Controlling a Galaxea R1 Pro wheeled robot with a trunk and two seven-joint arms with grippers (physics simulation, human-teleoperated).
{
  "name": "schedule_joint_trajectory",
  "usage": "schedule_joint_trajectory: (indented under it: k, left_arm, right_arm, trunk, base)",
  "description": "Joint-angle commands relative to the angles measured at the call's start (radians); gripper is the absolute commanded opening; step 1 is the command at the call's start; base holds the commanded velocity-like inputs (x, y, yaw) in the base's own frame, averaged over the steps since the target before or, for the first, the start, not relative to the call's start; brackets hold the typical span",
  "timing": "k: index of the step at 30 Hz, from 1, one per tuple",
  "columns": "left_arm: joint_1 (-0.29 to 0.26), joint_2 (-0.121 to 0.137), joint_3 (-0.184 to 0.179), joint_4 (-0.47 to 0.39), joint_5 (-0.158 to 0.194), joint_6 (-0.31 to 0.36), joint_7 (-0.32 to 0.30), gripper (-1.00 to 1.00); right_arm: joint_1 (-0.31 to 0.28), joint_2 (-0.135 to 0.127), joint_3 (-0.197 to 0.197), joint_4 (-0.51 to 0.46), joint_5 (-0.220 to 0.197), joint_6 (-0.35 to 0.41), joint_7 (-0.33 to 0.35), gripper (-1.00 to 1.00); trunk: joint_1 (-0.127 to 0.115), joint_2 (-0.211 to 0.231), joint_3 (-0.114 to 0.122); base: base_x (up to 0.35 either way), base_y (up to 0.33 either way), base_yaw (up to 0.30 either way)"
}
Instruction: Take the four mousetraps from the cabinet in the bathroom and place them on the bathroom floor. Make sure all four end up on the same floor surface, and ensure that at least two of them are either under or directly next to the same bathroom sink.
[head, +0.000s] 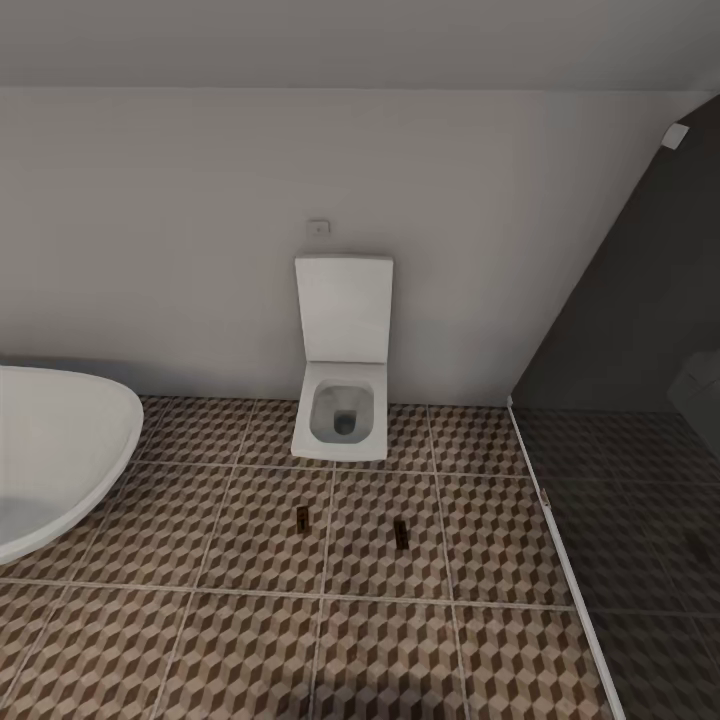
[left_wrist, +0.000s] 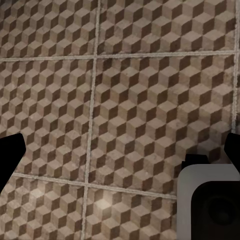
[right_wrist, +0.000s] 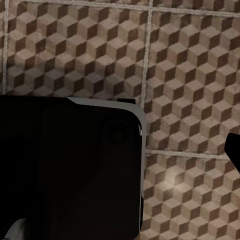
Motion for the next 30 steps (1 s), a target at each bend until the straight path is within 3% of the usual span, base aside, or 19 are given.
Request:
schedule_joint_trajectory:
  k: [1, 30]
  left_arm:
    - [-0.001, -0.001, -0.009, 0.003, 0.003, -0.004, 0.004, 1.00]
    - [-0.001, -0.001, -0.009, 0.003, 0.003, -0.004, 0.004, 1.00]
  right_arm:
    - [-0.001, 0.000, 0.003, 0.001, -0.004, -0.003, 0.004, 1.00]
    - [-0.001, 0.000, 0.003, 0.001, -0.004, -0.003, 0.004, 1.00]
  trunk:
    - [0.000, -0.002, -0.001]
    - [0.000, -0.002, -0.001]
  base:
    - [0.000, 0.000, 0.000]
    - [0.000, 0.000, 0.000]
